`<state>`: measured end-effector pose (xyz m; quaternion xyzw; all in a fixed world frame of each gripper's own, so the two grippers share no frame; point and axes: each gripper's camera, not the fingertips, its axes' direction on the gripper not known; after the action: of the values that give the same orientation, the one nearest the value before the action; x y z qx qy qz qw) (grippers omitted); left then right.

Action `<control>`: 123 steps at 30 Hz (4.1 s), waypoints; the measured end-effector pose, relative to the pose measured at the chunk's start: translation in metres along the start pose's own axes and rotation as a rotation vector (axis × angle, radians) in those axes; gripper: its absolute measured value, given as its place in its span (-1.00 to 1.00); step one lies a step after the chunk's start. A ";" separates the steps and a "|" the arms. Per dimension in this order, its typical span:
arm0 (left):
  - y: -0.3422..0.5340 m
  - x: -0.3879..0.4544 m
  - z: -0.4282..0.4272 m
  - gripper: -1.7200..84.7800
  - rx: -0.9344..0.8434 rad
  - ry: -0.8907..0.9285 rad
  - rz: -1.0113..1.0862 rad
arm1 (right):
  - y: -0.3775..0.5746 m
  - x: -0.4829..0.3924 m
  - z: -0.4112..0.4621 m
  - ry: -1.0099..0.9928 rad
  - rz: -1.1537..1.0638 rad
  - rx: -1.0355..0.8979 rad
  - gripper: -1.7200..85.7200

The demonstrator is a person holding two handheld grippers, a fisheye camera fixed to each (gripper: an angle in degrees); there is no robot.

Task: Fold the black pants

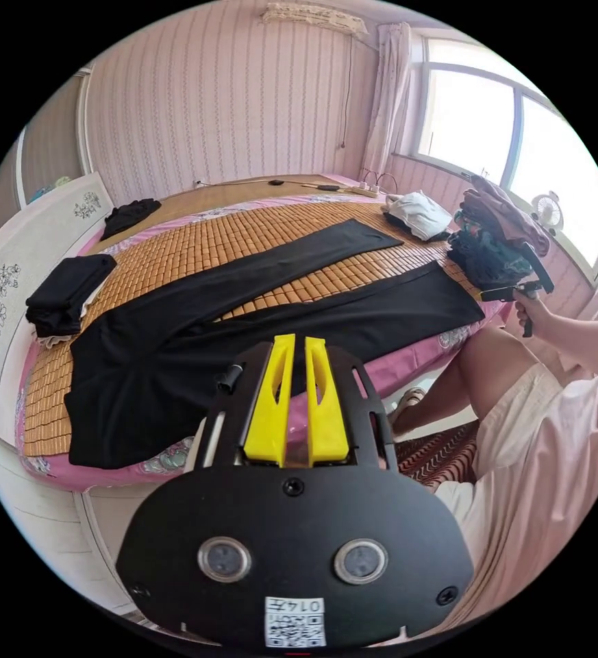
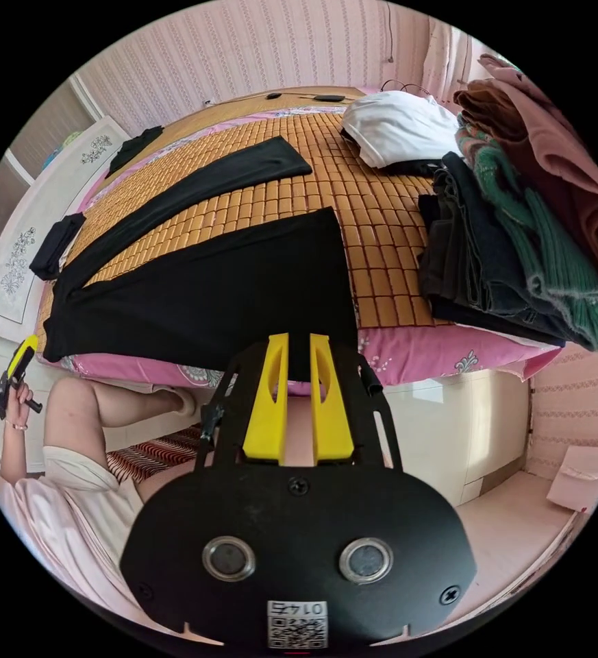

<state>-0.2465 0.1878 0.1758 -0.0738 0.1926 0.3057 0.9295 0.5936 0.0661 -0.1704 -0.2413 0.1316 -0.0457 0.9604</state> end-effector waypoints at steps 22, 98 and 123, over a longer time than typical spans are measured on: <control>-0.028 0.070 0.125 -0.98 -0.219 -0.011 0.027 | -0.080 -0.033 0.075 0.193 -0.142 -0.083 -0.98; 0.326 -0.365 -0.163 -0.75 0.476 -0.422 -1.438 | -0.026 -0.930 0.279 -0.122 -1.352 0.223 -0.77; 0.416 -0.476 -0.175 -0.98 0.329 -0.112 -1.408 | -0.072 -1.152 0.432 0.030 -1.332 -0.040 -0.98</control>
<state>-0.9012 0.2199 0.1992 -0.0236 0.0950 -0.3950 0.9135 -0.3965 0.3716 0.4961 -0.2883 -0.0314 -0.6301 0.7203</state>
